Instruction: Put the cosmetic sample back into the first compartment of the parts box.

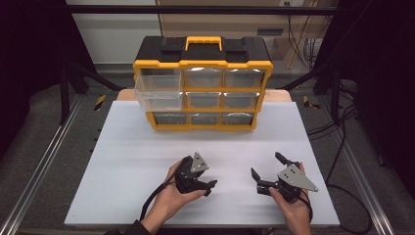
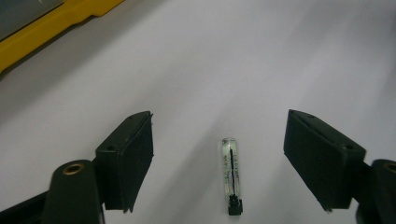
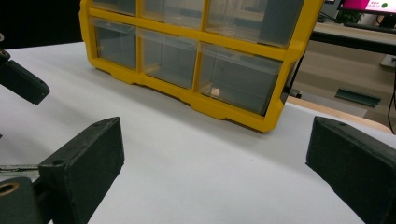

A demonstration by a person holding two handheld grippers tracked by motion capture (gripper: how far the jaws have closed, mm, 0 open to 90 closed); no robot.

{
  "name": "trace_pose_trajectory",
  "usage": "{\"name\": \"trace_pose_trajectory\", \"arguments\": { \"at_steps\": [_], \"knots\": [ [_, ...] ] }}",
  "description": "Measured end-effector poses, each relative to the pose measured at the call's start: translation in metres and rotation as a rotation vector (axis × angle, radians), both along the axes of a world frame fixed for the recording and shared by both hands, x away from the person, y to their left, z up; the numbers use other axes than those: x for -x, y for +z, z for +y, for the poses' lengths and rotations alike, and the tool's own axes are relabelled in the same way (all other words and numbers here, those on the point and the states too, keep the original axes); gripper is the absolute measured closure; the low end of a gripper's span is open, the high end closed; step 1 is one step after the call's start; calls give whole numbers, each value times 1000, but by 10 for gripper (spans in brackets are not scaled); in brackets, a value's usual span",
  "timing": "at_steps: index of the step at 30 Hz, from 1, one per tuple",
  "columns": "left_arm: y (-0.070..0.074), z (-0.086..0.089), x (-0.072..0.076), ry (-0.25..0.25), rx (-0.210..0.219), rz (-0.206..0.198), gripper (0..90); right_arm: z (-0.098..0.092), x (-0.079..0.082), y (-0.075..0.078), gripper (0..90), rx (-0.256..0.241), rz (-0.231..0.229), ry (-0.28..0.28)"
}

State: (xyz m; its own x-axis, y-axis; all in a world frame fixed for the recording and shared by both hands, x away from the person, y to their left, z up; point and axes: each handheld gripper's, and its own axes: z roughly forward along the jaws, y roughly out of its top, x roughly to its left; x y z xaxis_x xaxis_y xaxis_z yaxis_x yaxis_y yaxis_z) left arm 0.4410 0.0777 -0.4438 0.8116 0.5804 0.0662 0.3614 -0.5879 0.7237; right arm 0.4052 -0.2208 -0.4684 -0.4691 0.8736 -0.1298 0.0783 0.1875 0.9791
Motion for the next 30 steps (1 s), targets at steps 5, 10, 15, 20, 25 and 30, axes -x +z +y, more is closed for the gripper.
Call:
{"name": "trace_pose_trajectory", "arguments": {
  "at_steps": [5,10,15,20,25,30],
  "knots": [
    [-2,-1,0,30,0,29,318,1,-1,-1,44,8,5,0],
    [-4,4,0,40,7,23,413,0,0,0,43,6,8,-3],
    [-7,8,-1,52,7,46,467,0,-1,-1,43,7,13,-2],
    [-12,1,1,17,-11,90,530,-1,-1,-1,42,5,13,-7],
    [-20,-3,3,4,-37,109,575,-1,-1,-1,41,3,14,-6],
    [-26,-4,2,5,-48,124,616,-3,-1,-1,41,6,8,-11]
  ]
}}
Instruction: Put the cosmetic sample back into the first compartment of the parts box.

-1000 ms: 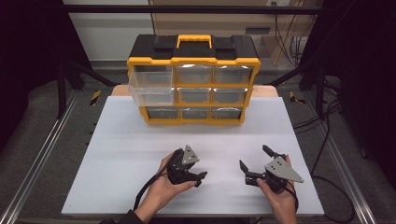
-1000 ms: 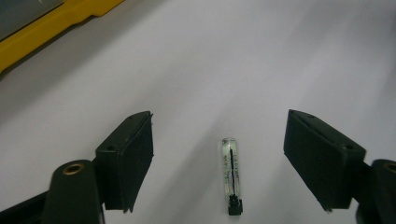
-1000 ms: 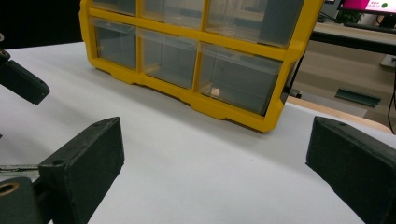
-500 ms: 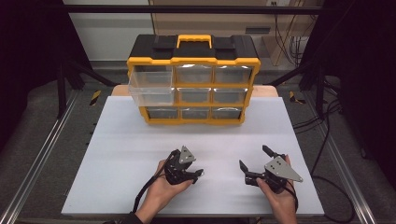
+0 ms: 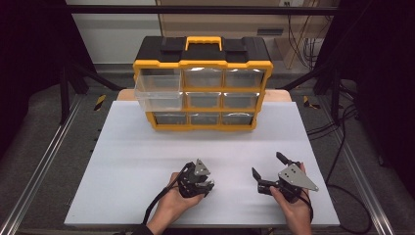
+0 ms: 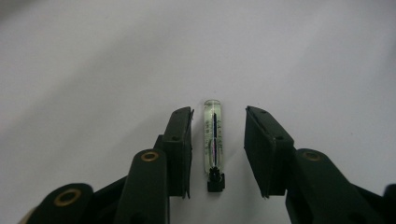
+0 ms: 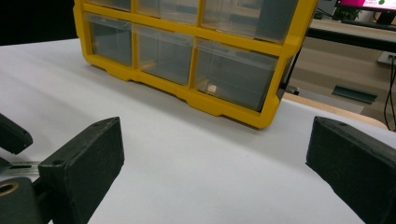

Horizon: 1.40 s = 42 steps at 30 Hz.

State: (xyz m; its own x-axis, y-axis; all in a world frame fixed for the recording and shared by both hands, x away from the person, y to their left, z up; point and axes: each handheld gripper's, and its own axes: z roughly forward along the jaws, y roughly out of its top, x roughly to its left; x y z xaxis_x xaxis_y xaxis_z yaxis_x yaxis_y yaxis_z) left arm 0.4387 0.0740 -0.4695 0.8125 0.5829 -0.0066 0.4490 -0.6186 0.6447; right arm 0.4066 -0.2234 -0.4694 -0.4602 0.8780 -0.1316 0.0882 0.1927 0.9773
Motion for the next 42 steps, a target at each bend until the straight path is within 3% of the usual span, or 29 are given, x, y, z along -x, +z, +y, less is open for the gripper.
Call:
{"name": "trace_pose_trajectory", "arguments": {
  "at_steps": [12,21,25,34,42],
  "knots": [
    [-4,1,0,4,-8,29,712,-3,1,1,42,-5,-10,-10],
    [-6,0,3,25,-19,0,801,-4,1,1,41,-7,-11,-11],
    [-5,3,5,43,13,-16,802,-4,1,1,37,-18,-9,-4],
    [12,21,5,71,51,-89,803,-6,1,2,39,-44,-21,18],
    [26,43,-2,111,78,-102,803,-5,2,2,41,-42,-45,34]
  ]
}}
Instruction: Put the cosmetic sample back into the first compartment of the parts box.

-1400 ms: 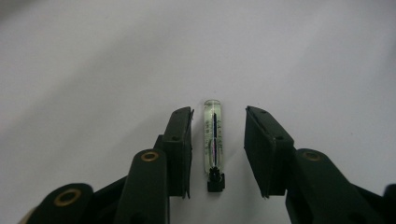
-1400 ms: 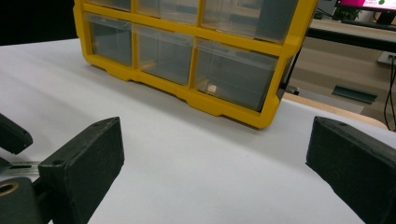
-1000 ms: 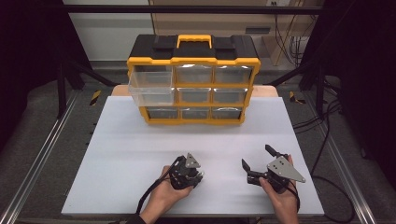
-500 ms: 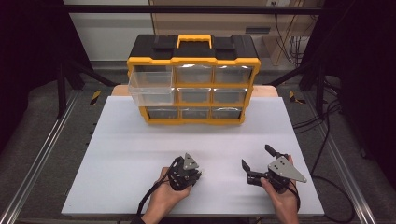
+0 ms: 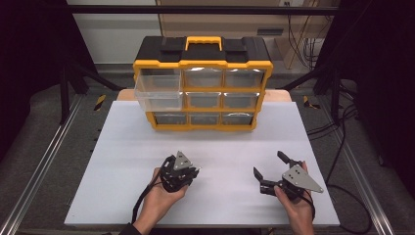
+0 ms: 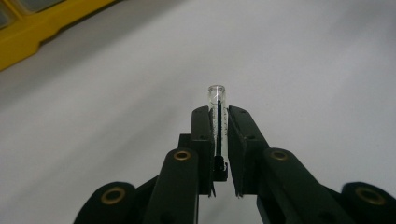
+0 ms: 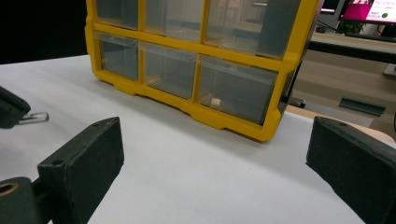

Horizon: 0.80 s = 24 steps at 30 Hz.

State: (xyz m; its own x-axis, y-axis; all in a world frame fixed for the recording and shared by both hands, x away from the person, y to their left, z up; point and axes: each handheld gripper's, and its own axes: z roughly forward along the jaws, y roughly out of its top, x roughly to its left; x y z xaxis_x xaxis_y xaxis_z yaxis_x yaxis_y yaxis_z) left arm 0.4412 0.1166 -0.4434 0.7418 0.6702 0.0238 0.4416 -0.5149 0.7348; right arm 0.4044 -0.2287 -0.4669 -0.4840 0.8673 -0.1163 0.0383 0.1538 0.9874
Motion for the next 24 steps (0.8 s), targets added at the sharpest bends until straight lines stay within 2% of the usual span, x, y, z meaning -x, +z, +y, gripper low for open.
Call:
{"name": "trace_pose_trajectory", "arguments": {
  "at_steps": [10,24],
  "knots": [
    [24,23,-7,39,22,-34,803,3,0,-1,40,14,-11,0],
    [57,40,-12,56,44,-82,803,3,0,-2,40,19,-5,0]
  ]
}}
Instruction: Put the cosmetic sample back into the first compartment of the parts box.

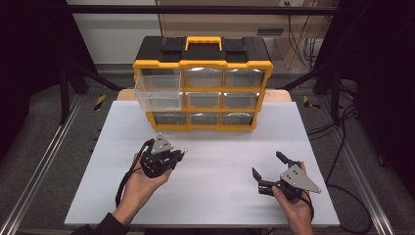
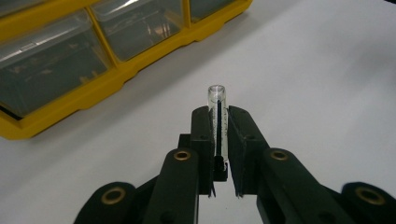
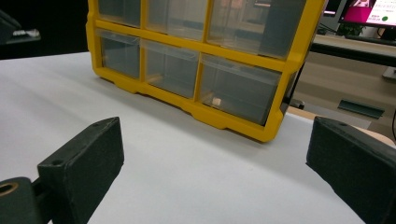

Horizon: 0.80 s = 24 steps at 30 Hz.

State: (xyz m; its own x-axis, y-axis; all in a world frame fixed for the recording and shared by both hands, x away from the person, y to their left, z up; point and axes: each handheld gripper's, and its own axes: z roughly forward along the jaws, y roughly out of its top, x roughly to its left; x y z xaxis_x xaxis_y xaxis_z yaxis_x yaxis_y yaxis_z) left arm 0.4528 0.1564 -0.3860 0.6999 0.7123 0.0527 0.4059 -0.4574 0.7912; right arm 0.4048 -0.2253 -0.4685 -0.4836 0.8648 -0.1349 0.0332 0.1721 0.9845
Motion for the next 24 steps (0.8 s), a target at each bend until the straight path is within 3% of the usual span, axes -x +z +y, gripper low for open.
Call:
{"name": "trace_pose_trajectory", "arguments": {
  "at_steps": [24],
  "knots": [
    [19,18,-5,34,42,-50,803,1,0,0,40,4,4,-2]
  ]
}}
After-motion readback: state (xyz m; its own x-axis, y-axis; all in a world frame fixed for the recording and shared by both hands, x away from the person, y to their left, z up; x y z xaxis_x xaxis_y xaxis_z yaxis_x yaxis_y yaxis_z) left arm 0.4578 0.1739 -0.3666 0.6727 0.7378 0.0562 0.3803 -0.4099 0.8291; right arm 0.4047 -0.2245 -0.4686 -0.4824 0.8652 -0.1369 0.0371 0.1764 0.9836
